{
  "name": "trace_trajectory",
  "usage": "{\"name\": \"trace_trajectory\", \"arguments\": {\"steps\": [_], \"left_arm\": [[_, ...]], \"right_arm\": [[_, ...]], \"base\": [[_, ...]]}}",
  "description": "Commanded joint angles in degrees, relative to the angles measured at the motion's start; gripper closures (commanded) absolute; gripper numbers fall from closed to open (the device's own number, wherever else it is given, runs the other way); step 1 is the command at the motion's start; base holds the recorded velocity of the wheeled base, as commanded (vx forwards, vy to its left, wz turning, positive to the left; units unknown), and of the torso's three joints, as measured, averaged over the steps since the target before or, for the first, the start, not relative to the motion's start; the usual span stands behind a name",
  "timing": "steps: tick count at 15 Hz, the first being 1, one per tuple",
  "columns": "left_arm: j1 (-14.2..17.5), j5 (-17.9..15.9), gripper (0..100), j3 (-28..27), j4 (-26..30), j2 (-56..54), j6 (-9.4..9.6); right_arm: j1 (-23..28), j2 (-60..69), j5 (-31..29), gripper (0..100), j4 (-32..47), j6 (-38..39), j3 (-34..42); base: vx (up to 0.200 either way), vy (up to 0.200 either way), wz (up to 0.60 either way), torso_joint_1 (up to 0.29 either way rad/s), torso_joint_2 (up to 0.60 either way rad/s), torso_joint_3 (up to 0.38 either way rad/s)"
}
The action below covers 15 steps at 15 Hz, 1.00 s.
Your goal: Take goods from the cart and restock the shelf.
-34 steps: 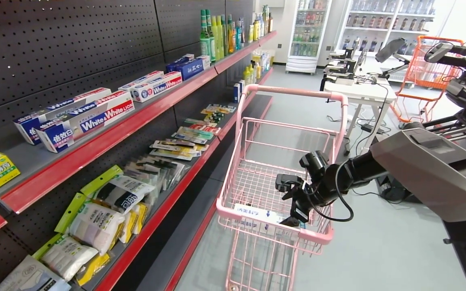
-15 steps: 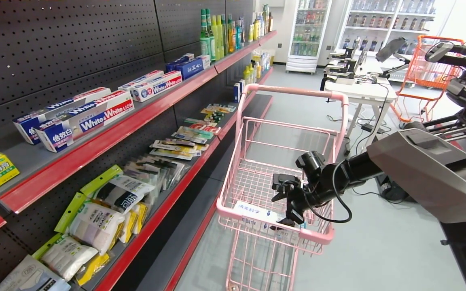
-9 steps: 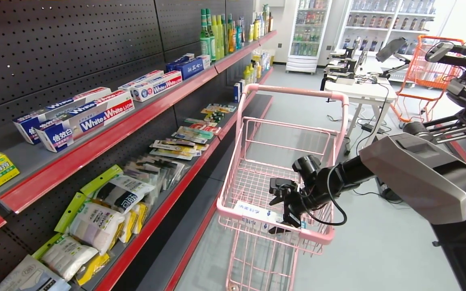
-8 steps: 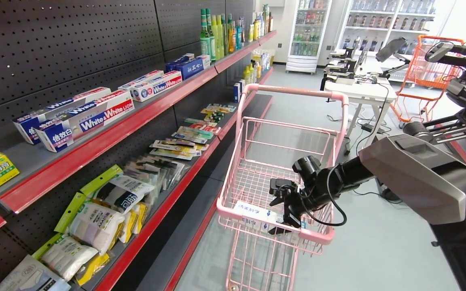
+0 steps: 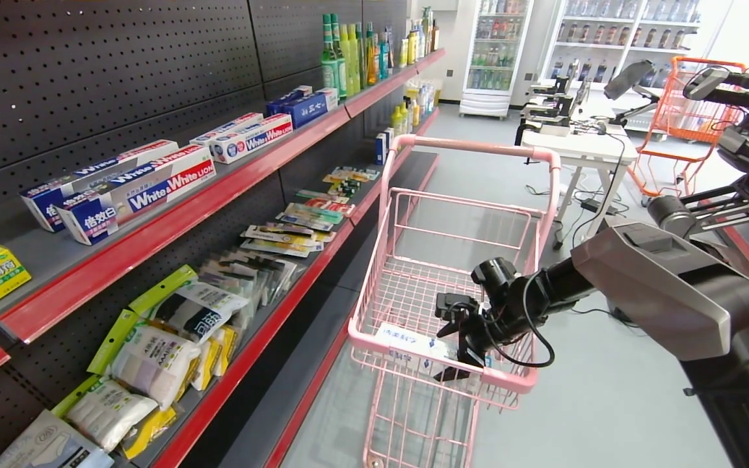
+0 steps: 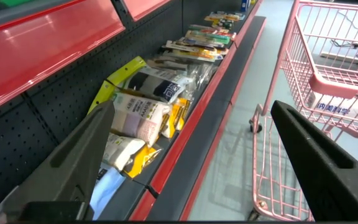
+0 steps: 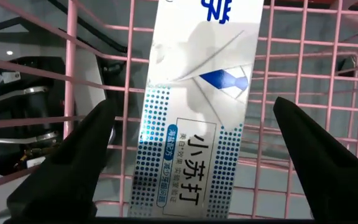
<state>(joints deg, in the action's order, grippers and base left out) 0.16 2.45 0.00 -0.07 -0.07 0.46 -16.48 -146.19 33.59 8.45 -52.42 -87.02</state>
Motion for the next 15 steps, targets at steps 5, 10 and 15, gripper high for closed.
{"name": "trace_trajectory", "arguments": {"steps": [5,10,15], "left_arm": [[0.0,0.0,0,0.0,0.0,0.1,0.06],[0.0,0.0,0,0.0,0.0,0.1,0.06],[0.0,0.0,0,0.0,0.0,0.1,-0.02]], "right_arm": [[-0.7,-1.1,-1.5,0,-0.1,-0.1,-1.8],[-0.7,-1.8,-2.3,0,-0.1,-0.1,-2.3],[-0.7,-2.4,-2.3,0,-0.1,-0.1,-2.9]], "base": [[0.0,0.0,0.0,0.0,0.0,0.0],[0.0,0.0,0.0,0.0,0.0,0.0],[0.0,0.0,0.0,0.0,0.0,0.0]]}}
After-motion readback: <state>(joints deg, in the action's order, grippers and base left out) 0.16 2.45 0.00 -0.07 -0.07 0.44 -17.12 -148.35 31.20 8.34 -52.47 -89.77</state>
